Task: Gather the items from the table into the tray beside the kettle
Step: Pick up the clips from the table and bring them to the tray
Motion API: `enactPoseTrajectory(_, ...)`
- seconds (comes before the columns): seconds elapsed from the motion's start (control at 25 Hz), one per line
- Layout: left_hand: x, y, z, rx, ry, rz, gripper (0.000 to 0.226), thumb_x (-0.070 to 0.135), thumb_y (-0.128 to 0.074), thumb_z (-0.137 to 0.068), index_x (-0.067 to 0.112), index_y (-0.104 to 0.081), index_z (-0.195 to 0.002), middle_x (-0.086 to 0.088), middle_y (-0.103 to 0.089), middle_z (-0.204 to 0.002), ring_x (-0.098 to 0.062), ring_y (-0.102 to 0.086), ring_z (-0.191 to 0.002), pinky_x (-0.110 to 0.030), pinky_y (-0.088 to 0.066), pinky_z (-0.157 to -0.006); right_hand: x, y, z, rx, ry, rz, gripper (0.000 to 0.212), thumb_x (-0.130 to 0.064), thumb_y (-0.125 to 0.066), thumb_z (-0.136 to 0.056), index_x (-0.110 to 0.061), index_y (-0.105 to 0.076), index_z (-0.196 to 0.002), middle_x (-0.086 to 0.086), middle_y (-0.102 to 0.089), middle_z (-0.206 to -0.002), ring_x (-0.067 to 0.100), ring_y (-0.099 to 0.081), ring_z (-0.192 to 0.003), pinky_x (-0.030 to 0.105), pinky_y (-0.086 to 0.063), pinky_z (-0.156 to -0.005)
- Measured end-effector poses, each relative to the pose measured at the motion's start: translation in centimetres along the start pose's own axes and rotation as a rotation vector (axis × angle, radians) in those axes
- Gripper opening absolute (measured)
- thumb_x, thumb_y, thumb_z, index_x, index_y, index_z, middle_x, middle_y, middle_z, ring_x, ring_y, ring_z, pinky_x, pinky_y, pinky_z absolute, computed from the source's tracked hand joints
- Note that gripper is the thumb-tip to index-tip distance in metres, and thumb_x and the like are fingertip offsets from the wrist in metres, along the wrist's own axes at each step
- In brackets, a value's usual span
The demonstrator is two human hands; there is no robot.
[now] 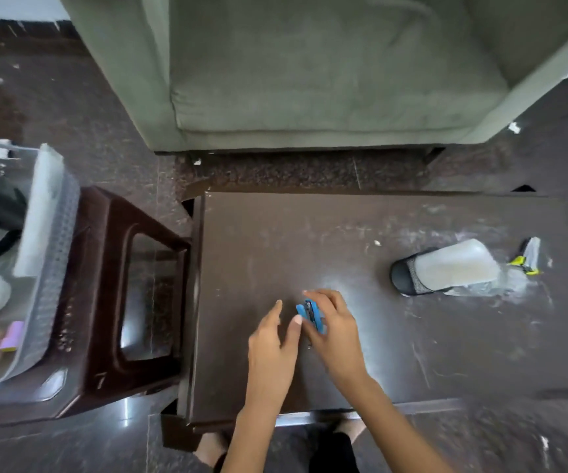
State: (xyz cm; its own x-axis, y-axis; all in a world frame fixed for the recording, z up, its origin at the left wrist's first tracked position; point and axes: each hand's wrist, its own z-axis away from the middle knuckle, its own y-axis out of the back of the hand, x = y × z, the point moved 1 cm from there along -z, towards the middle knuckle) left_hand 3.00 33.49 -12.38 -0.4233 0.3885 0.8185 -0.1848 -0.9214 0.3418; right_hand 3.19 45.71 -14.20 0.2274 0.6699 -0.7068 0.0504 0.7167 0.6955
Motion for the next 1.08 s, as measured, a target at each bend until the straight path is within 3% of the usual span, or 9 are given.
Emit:
enactPoseTrajectory(0.08,2.3,-4.1,0.5,-0.137,0.046,0.102,0.042,0.027,-0.061,-0.090,0.013,-0.055,-0.129,0.008,-0.067,-0.105,0.008,-0.061,-0.091,-0.020,-0.049,-0.088,1.6,4.2,1.4,0.072,-0.007,-0.048,0.035,-0.012,-0.070,-0.080,-0.021,-0.059,-0.112,-0.009,-0.055,-0.110,0.000,-0.056,-0.094,0.013,-0.049,-0.079)
enactPoseTrajectory(0.16,4.8,-8.3,1.4,-0.218,0.040,0.176,0.020,0.020,-0.063,-0.089,0.019,-0.064,-0.109,0.005,-0.070,-0.088,0.003,-0.064,-0.075,-0.016,-0.049,-0.073,3.5,8.1,2.4,0.137,-0.035,-0.073,0.034,-0.011,-0.070,-0.078,-0.020,-0.059,-0.108,-0.008,-0.058,-0.106,0.002,-0.059,-0.094,0.022,-0.054,-0.079)
enactPoseTrajectory(0.24,7.2,-12.3,2.2,-0.229,0.007,0.200,0.004,0.014,-0.064,-0.088,0.013,-0.068,-0.089,0.000,-0.068,-0.073,-0.002,-0.059,-0.061,-0.010,-0.044,-0.060,5.6,11.8,3.2,0.186,-0.052,-0.073,0.035,-0.008,-0.071,-0.076,-0.018,-0.061,-0.108,-0.007,-0.060,-0.104,0.001,-0.059,-0.096,0.020,-0.052,-0.081)
enactPoseTrajectory(0.32,9.3,-16.6,3.0,-0.243,0.012,0.188,0.007,0.013,-0.064,-0.087,0.009,-0.068,-0.084,0.002,-0.063,-0.064,-0.002,-0.052,-0.054,-0.010,-0.041,-0.054,7.9,15.9,4.1,0.234,-0.083,-0.053,0.038,-0.008,-0.074,-0.075,-0.019,-0.060,-0.109,-0.010,-0.060,-0.105,-0.002,-0.058,-0.098,0.011,-0.047,-0.082)
enactPoseTrajectory(0.52,13.4,-25.6,4.3,-0.245,0.012,0.187,0.011,0.021,-0.065,-0.087,0.010,-0.068,-0.090,-0.009,-0.070,-0.073,-0.024,-0.066,-0.071,-0.038,-0.056,-0.074,15.2,24.6,5.7,0.304,-0.178,0.014,0.039,-0.024,-0.073,-0.078,-0.023,-0.057,-0.113,-0.016,-0.057,-0.110,-0.002,-0.056,-0.101,0.012,-0.046,-0.083)
enactPoseTrajectory(0.68,15.4,-31.0,4.3,-0.236,-0.025,0.161,0.017,0.021,-0.064,-0.088,0.008,-0.068,-0.098,-0.005,-0.071,-0.080,-0.012,-0.068,-0.078,-0.031,-0.056,-0.078,21.6,28.3,4.5,0.368,-0.255,0.119,0.023,-0.018,-0.061,-0.088,-0.017,-0.059,-0.111,-0.007,-0.059,-0.110,0.009,-0.060,-0.097,0.030,-0.053,-0.082)
enactPoseTrajectory(0.8,16.3,-34.1,4.3,-0.251,-0.036,0.164,0.012,0.018,-0.065,-0.088,0.012,-0.067,-0.097,0.006,-0.068,-0.077,0.003,-0.065,-0.072,-0.024,-0.056,-0.076,25.8,29.3,2.0,0.345,-0.362,0.133,0.023,-0.014,-0.057,-0.089,-0.015,-0.059,-0.112,-0.002,-0.059,-0.113,0.017,-0.061,-0.097,0.030,-0.050,-0.081)
enactPoseTrajectory(0.96,16.7,-37.1,3.3,-0.239,-0.014,0.168,0.007,0.018,-0.064,-0.088,0.016,-0.066,-0.094,0.002,-0.071,-0.082,-0.007,-0.068,-0.083,-0.032,-0.055,-0.083,29.8,29.9,-2.7,0.263,-0.457,0.167,0.034,-0.010,-0.052,-0.088,-0.016,-0.054,-0.122,0.006,-0.052,-0.122,0.026,-0.058,-0.098,0.035,-0.047,-0.076)
enactPoseTrajectory(1.08,17.1,-38.3,2.2,-0.229,0.013,0.166,0.013,0.019,-0.063,-0.088,0.014,-0.067,-0.100,-0.002,-0.072,-0.087,-0.008,-0.067,-0.086,-0.036,-0.055,-0.088,31.5,29.9,-6.5,0.202,-0.484,0.230,0.041,-0.012,-0.050,-0.090,-0.021,-0.049,-0.130,0.010,-0.040,-0.138,0.028,-0.049,-0.116,0.039,-0.049,-0.083)
